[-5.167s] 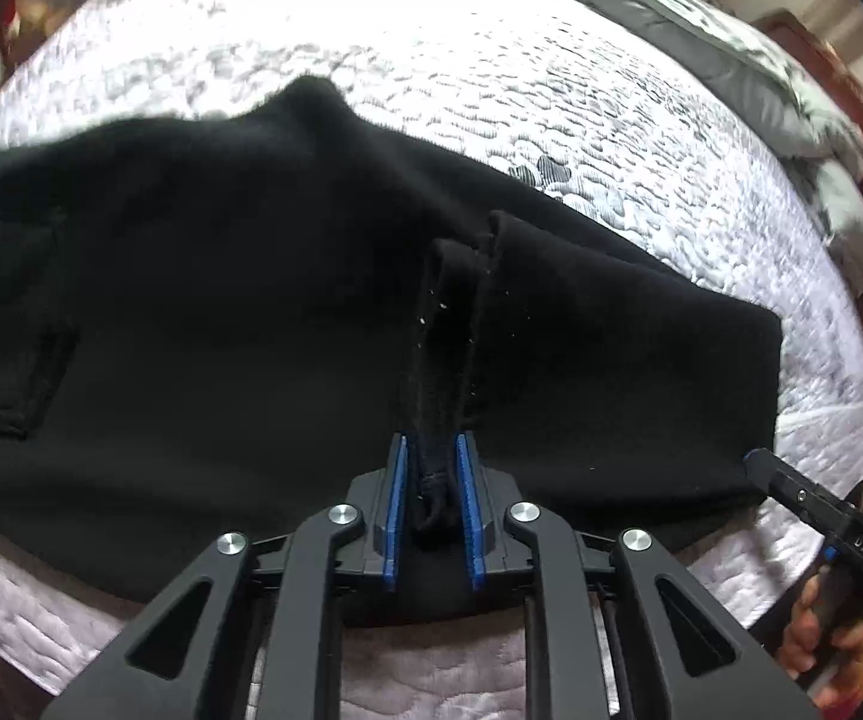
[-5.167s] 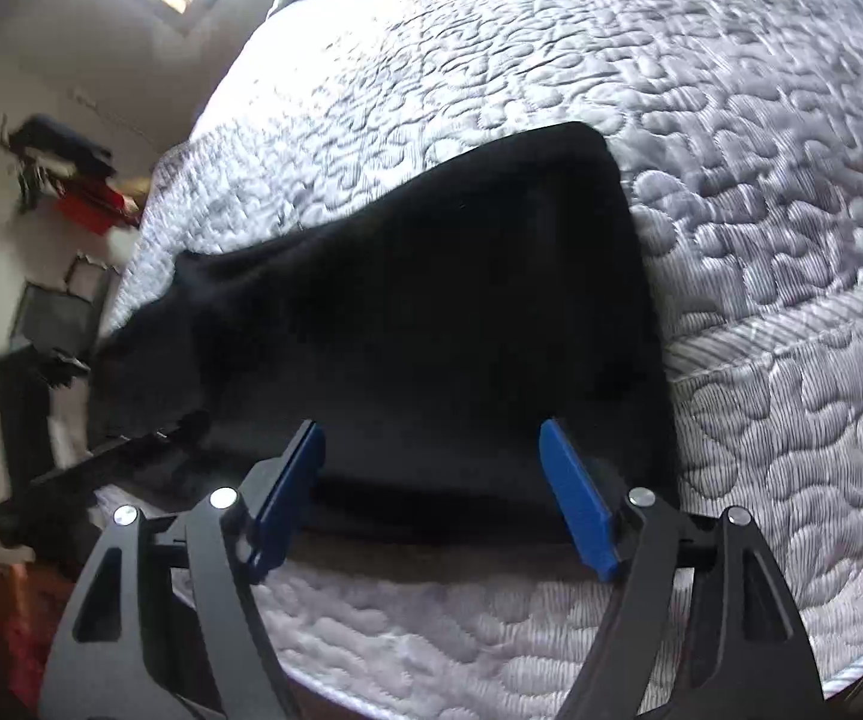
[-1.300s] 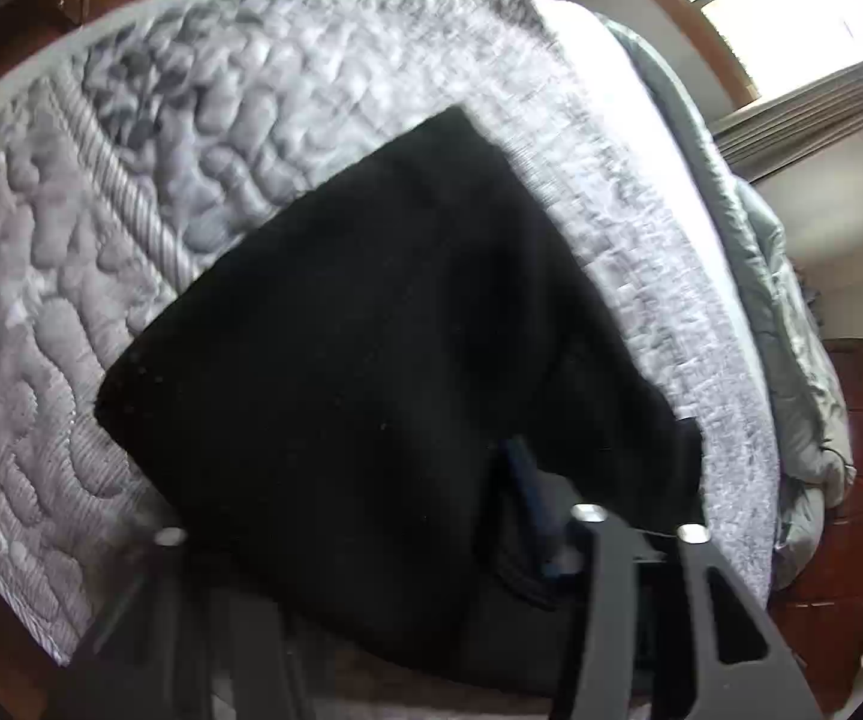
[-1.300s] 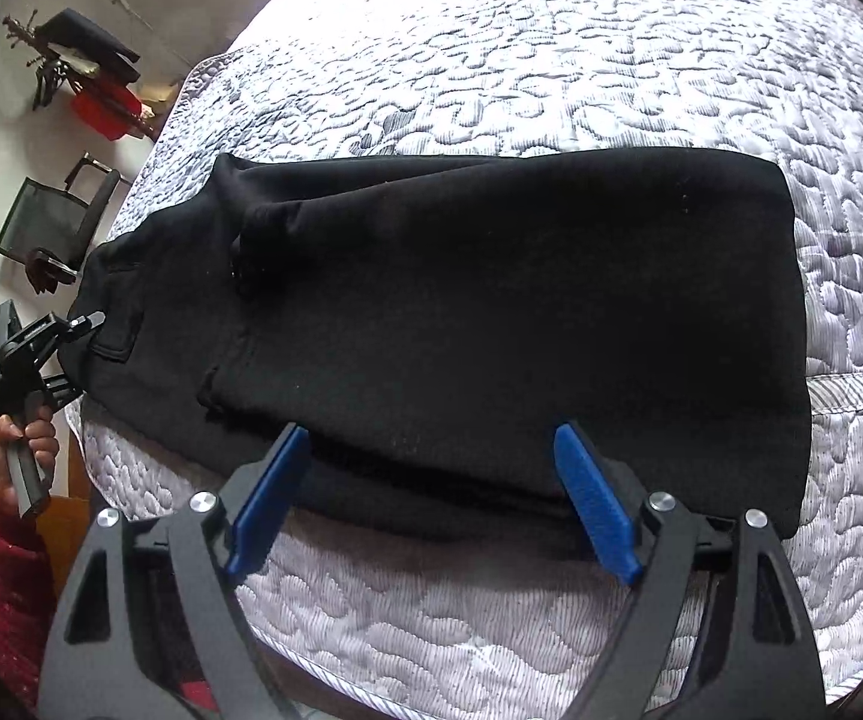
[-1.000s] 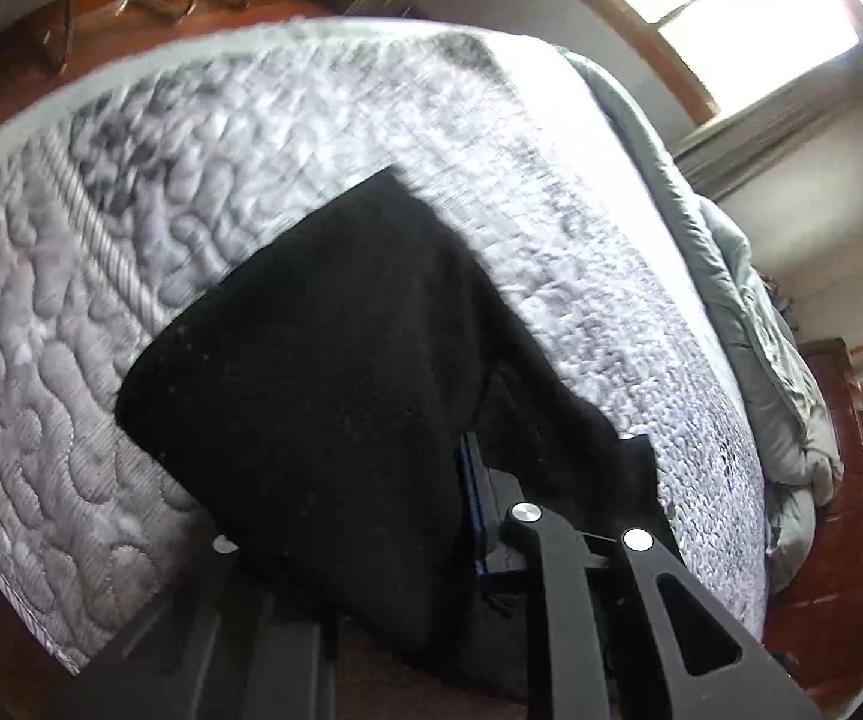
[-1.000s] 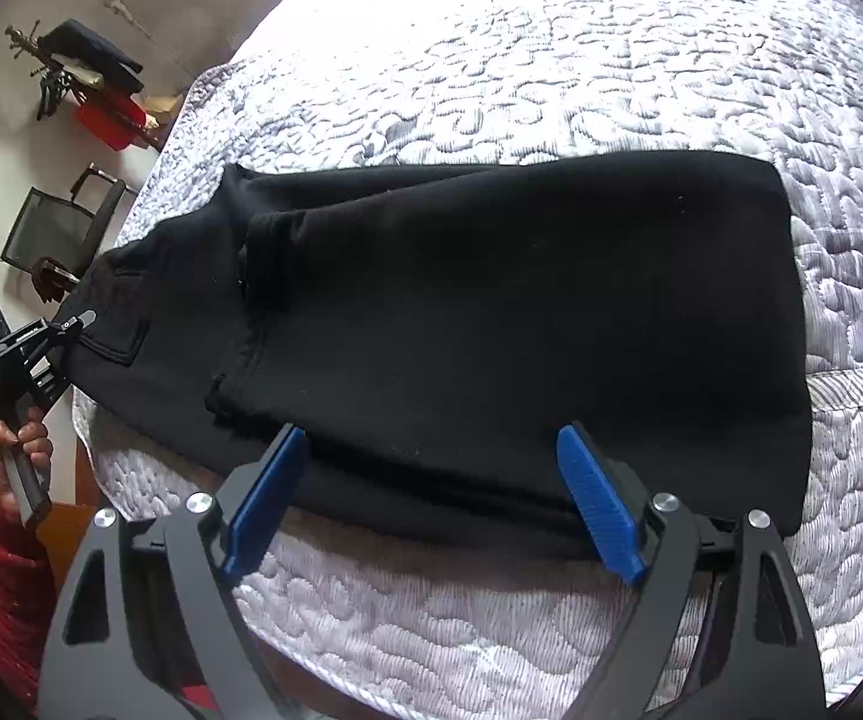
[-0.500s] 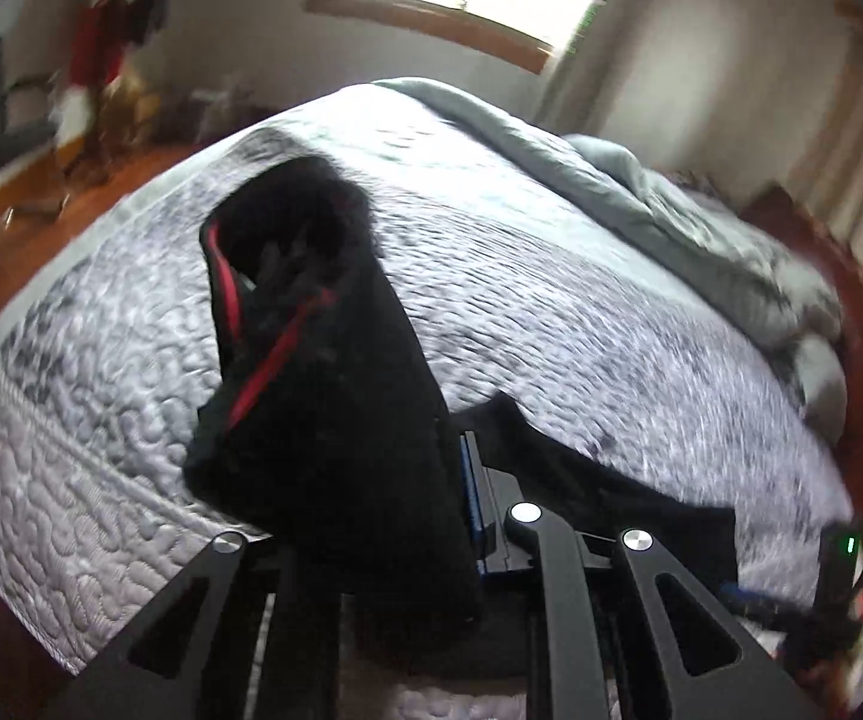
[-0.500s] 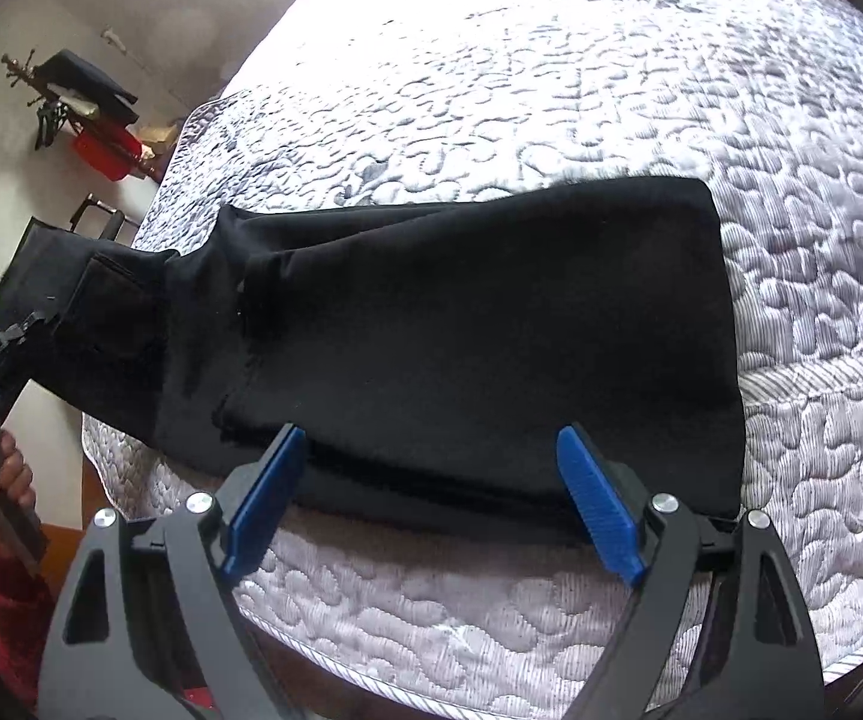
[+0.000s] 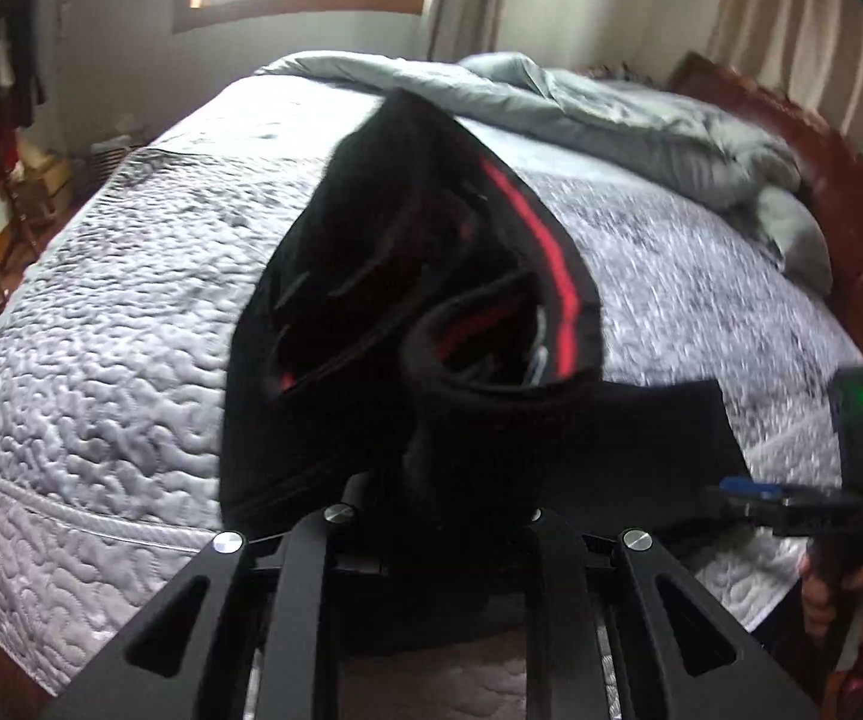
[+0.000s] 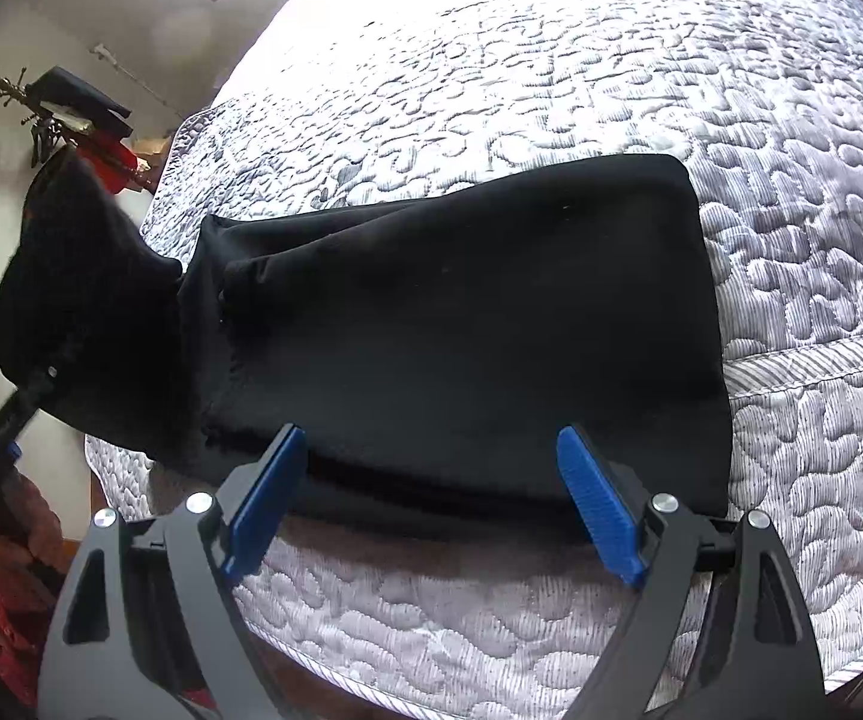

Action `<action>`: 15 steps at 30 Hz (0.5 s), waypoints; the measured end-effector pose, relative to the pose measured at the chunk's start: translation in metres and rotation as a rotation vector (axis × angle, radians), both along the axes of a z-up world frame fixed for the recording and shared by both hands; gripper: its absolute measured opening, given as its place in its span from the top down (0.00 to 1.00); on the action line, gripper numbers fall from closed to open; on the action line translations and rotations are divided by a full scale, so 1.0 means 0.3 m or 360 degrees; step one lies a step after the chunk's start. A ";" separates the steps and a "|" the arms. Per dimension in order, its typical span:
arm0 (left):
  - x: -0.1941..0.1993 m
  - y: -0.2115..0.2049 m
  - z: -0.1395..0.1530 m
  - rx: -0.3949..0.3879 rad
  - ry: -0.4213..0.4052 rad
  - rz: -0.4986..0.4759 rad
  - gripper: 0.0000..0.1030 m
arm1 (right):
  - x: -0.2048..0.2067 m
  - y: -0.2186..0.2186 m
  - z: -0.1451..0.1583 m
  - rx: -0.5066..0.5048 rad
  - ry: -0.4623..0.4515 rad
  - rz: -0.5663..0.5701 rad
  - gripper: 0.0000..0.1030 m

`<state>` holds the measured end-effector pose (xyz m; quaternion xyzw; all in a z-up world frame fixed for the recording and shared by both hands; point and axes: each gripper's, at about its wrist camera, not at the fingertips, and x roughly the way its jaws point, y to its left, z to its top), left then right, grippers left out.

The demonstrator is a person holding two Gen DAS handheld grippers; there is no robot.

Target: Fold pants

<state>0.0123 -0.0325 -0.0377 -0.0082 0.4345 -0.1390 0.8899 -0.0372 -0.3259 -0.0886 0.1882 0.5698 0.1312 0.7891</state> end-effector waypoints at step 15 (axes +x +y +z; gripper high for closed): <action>-0.087 -0.109 -0.043 -0.0219 0.0249 -0.0328 0.28 | 0.024 0.002 -0.011 -0.0026 0.0022 0.0012 0.17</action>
